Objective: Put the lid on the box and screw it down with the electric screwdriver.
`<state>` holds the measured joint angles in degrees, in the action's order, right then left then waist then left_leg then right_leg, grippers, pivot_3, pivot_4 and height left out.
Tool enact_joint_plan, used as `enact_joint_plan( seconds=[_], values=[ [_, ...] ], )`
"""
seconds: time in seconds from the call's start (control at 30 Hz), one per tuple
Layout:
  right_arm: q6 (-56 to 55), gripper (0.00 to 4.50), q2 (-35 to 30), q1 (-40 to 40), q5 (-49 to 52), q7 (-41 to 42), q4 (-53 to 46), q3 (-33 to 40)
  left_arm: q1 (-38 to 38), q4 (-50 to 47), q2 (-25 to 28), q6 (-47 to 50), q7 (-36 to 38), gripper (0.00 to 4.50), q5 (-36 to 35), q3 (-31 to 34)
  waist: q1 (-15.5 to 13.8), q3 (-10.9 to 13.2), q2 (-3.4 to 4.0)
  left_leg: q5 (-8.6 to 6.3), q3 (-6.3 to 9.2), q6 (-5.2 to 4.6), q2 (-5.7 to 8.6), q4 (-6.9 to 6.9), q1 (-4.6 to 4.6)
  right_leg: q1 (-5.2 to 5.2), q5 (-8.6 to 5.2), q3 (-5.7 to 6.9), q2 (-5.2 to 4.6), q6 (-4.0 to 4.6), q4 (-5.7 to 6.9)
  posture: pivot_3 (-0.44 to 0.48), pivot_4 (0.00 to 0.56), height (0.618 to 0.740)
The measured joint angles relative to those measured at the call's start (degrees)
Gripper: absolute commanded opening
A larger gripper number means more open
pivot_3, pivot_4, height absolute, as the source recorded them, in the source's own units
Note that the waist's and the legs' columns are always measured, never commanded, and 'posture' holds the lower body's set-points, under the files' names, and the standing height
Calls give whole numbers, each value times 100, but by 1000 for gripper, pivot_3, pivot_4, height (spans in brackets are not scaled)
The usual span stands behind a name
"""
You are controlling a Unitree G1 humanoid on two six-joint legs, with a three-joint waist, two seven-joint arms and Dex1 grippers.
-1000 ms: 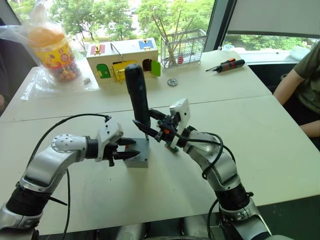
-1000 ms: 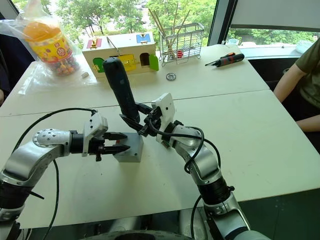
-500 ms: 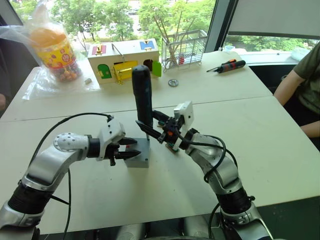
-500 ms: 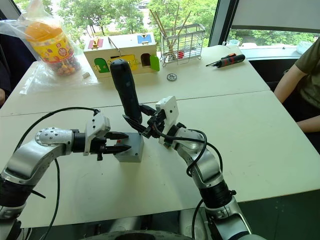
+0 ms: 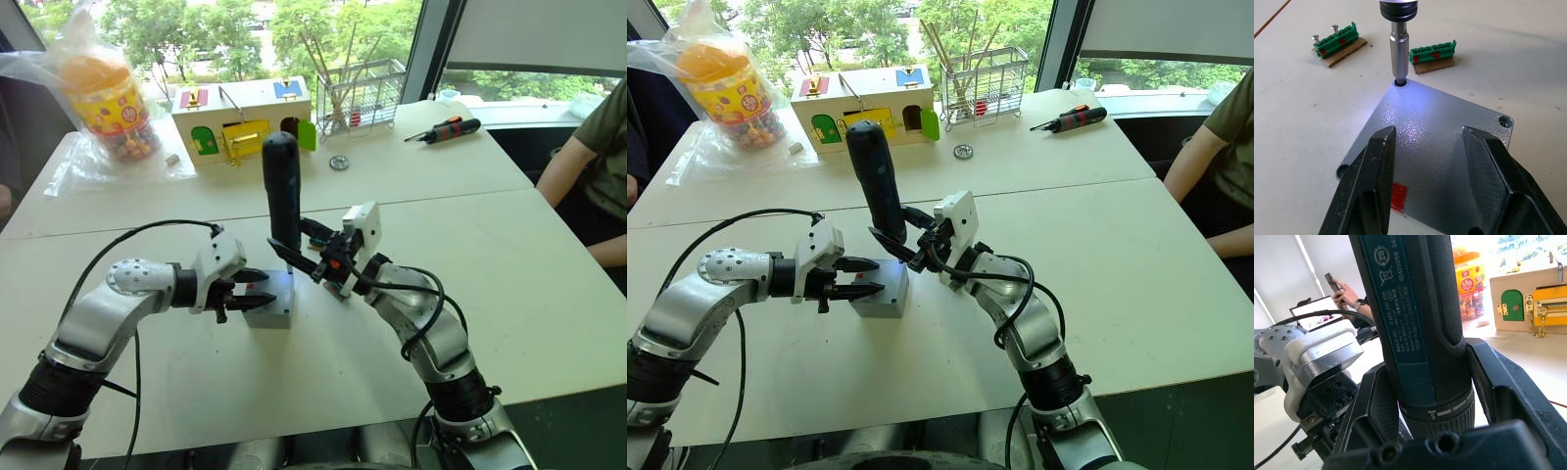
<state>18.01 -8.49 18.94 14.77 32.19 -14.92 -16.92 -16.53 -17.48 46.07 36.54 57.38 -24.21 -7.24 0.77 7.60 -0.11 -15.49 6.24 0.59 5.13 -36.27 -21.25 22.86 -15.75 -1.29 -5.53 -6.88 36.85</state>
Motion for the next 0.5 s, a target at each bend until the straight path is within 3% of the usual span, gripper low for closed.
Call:
enact_joint_plan(
  seconds=[0.5],
  values=[
    [120,1790,-51,-6,77,3,-80,50,2,-7,-65,-5,-10,2151,2,-32,-2,-3,2,0,9,0,0,6,0,-12,0,2,0,1,-25,0,150,740]
  ],
)
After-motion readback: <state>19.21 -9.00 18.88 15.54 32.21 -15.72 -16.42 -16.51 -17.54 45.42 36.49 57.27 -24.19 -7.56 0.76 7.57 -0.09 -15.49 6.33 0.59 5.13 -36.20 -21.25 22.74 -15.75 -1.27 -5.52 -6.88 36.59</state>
